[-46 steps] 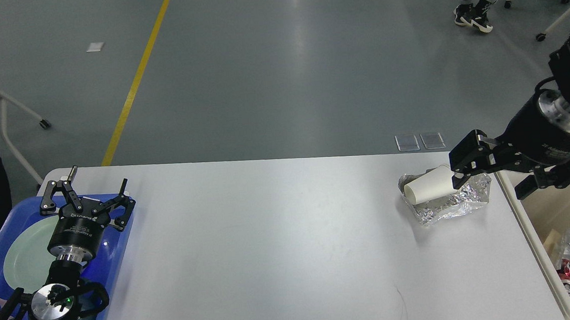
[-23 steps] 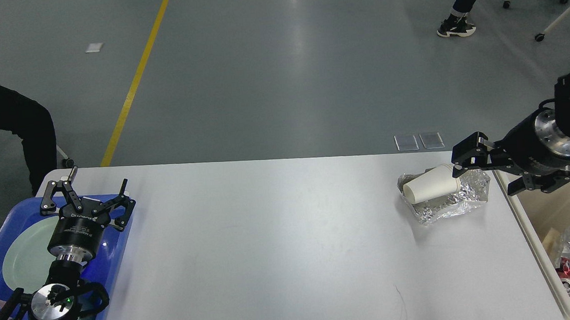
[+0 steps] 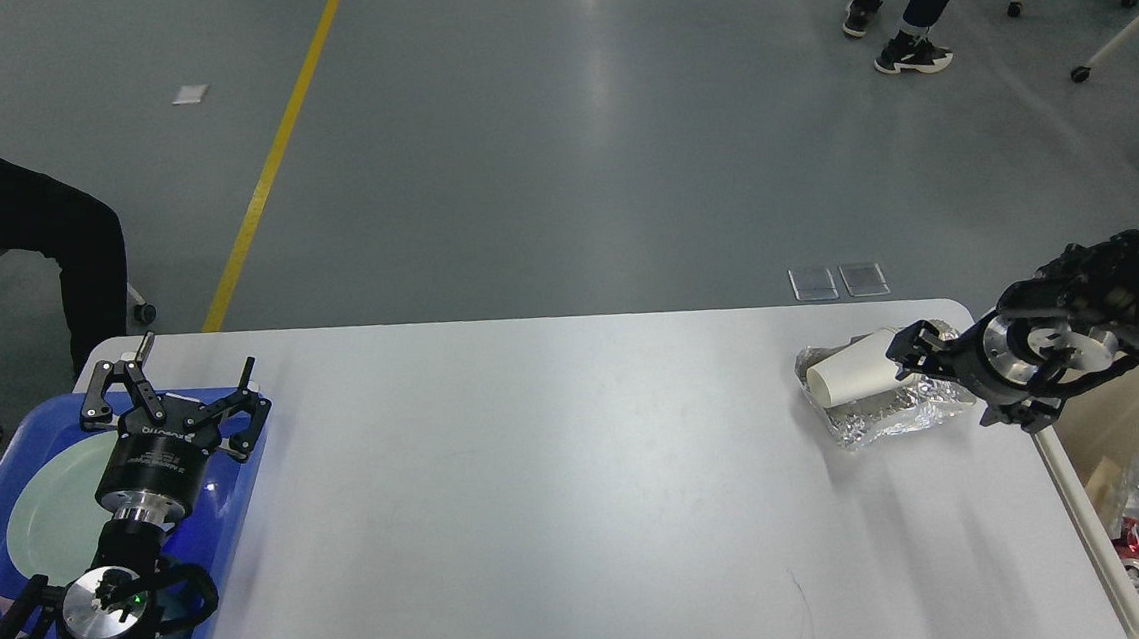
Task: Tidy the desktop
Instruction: 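Lower the right gripper onto the white cup with plastic wrap and grasp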
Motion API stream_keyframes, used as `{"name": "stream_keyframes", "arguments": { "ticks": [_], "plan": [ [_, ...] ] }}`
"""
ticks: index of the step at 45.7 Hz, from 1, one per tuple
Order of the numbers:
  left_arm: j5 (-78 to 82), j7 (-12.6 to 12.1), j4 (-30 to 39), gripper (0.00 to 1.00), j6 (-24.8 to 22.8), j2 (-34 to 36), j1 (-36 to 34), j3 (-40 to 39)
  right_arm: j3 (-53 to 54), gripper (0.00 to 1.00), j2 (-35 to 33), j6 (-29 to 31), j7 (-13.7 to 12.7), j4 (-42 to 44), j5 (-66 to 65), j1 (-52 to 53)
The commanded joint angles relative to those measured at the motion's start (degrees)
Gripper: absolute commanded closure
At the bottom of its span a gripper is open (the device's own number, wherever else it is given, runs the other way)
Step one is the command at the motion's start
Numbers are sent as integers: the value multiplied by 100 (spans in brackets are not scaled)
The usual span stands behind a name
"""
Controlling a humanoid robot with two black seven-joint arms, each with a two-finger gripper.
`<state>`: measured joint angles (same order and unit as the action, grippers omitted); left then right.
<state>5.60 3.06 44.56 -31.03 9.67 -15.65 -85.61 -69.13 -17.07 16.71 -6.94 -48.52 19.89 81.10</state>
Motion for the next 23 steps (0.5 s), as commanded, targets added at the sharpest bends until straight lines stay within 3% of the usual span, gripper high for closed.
{"name": "stream_keyframes", "arguments": {
  "ticks": [1, 12, 23],
  "plan": [
    [2, -7, 0, 3, 1, 0, 0, 0, 382, 0, 169, -1, -35, 905, 50, -840],
    [-6, 2, 0, 3, 1, 0, 0, 0, 875, 1, 256, -9, -44, 1530, -11, -1369],
    [-6, 2, 0, 3, 1, 0, 0, 0, 998, 5, 336, -273, -44, 1635, -20, -1562]
  ]
}}
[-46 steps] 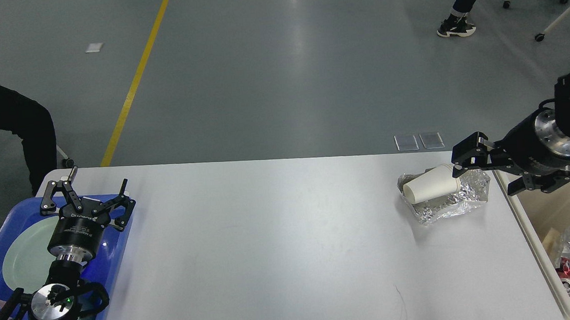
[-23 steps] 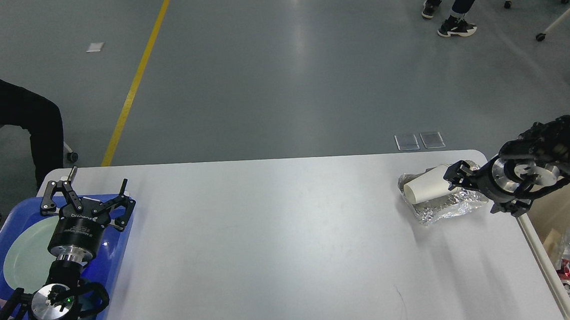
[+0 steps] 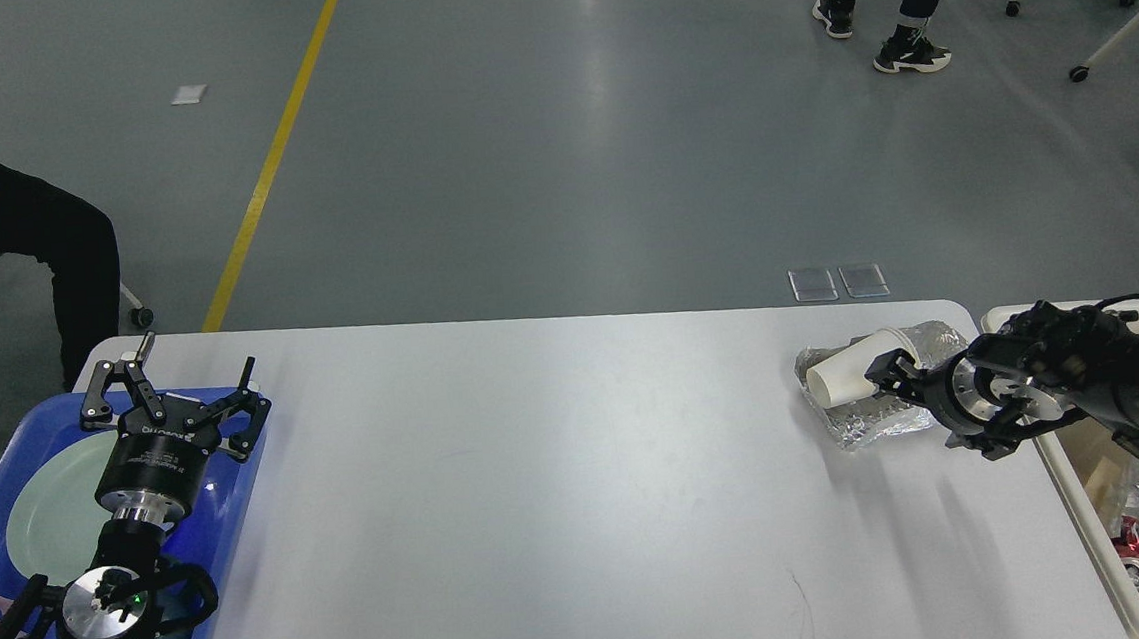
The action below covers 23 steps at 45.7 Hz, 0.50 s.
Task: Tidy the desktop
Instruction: 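Lower the right gripper onto the white cup with plastic wrap and grasp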
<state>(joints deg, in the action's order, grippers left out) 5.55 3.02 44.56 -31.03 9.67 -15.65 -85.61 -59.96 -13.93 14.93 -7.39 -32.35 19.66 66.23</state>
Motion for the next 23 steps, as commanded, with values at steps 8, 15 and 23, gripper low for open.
{"name": "stream_keyframes", "arguments": {
  "ticks": [8, 15, 23],
  "plan": [
    [8, 5, 0, 3, 1, 0, 0, 0, 230, 10, 144, -315, 0, 229, -50, -400],
    [8, -3, 0, 3, 1, 0, 0, 0, 389, 11, 224, -324, 0, 467, -50, -593],
    [-1, -4, 0, 3, 1, 0, 0, 0, 415, 37, 224, -333, -52, 467, -50, -611]
  ]
}}
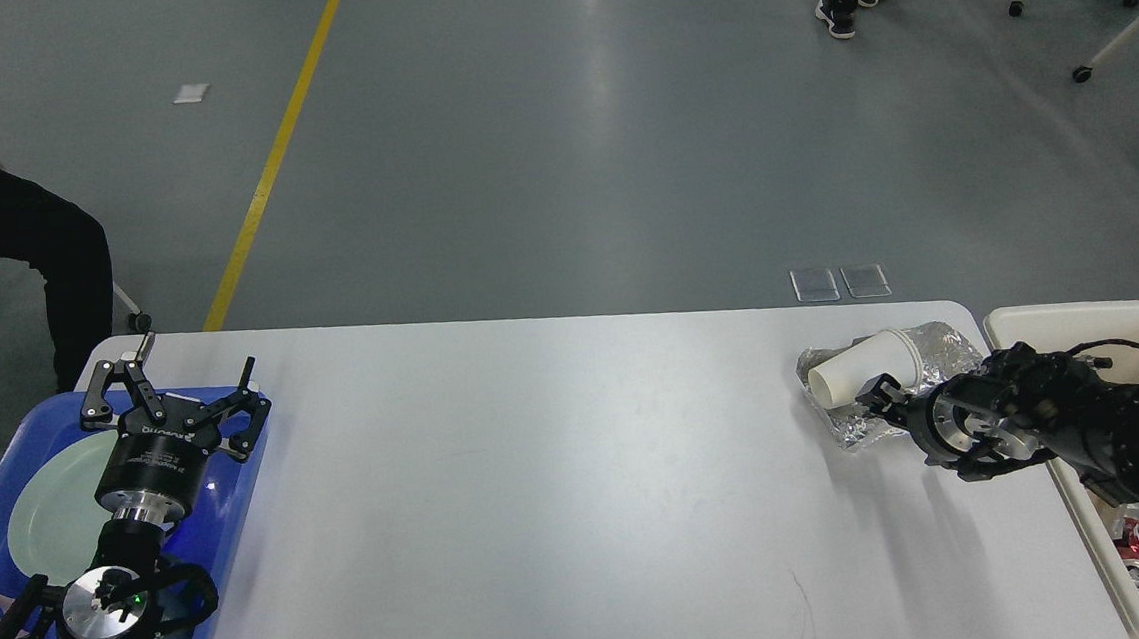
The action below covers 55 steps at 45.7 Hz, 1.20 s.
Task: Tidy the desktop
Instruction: 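Lower the right gripper onto the white cup with plastic wrap and grasp, then carry the cup and plastic wrap into the white bin and release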
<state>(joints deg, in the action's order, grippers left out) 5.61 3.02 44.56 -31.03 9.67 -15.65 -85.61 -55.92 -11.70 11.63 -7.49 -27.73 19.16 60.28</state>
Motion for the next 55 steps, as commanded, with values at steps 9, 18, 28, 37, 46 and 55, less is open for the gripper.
{"name": "stream_keyframes", "arguments": {
  "ticks": [9, 18, 28, 37, 46, 55],
  "plan": [
    [1, 5, 0, 3, 1, 0, 0, 0, 20, 76, 1, -11, -139, 4, 0, -86],
    [1, 5, 0, 3, 1, 0, 0, 0, 20, 98, -16, -3, -139, -22, 0, -86],
    [1, 5, 0, 3, -8, 0, 0, 0, 20, 100, -34, 24, -156, -84, 0, -69],
    [-7, 5, 0, 3, -8, 0, 0, 0, 28, 100, -51, 50, -236, -320, 35, 28],
    [1, -4, 0, 3, 1, 0, 0, 0, -42, 100, -508, 68, -367, -1365, 9, 773],
    [1, -4, 0, 3, 1, 0, 0, 0, -1121, 100, -869, 164, -403, -3298, -132, 2530]
  ]
}}
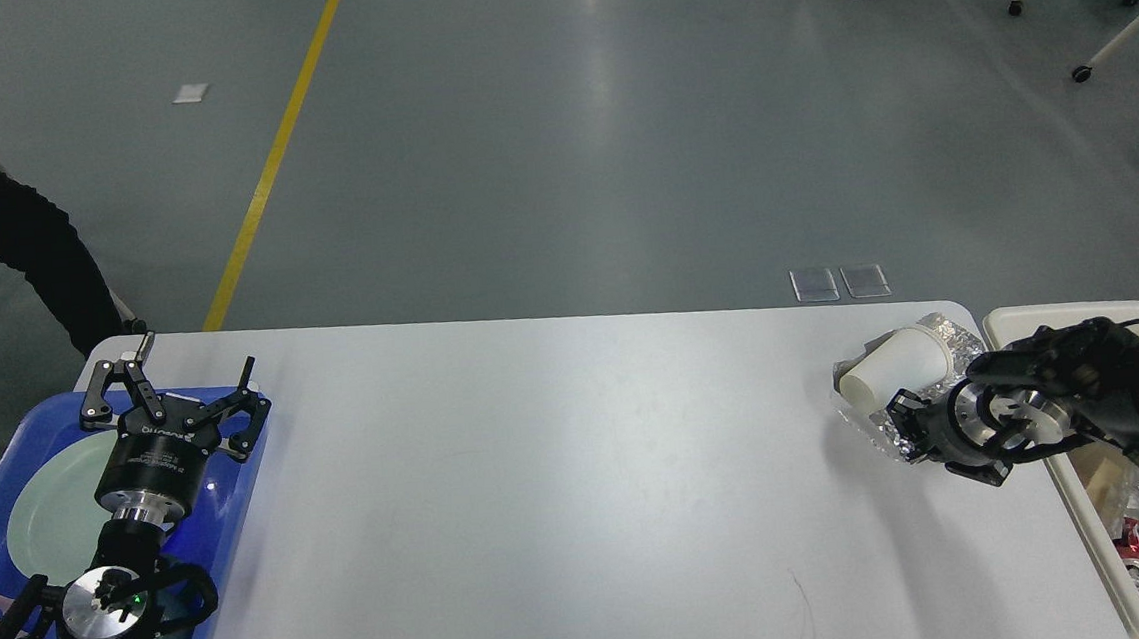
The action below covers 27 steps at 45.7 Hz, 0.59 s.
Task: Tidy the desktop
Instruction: 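Carry the cup and plastic wrap into the white bin and release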
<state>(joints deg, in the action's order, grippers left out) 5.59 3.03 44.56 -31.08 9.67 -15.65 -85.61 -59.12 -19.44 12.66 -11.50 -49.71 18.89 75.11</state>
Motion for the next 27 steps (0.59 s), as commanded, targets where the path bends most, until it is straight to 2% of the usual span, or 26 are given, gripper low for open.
{"name": "stream_keyframes", "arguments": {
  "ticks": [1, 8, 13, 21, 27],
  "plan": [
    [-5, -4, 0, 3, -3, 0, 0, 0, -977, 100, -86, 61, 8, -1311, -105, 1293],
    [4, -4, 0, 3, 5, 0, 0, 0, -1751, 100, -139, 219, 52, -2753, -113, 2885],
    [-5, -4, 0, 3, 5, 0, 0, 0, -1989, 100, -183, 667, 52, -3324, -105, 3694],
    [-5, 5, 0, 3, 5, 0, 0, 0, -2217, 100, -701, 1063, 17, -4326, -140, 4977],
    [4, 5, 0, 3, 5, 0, 0, 0, -2543, 100, -789, 1511, -1, -4731, -359, 5637]
  ]
}}
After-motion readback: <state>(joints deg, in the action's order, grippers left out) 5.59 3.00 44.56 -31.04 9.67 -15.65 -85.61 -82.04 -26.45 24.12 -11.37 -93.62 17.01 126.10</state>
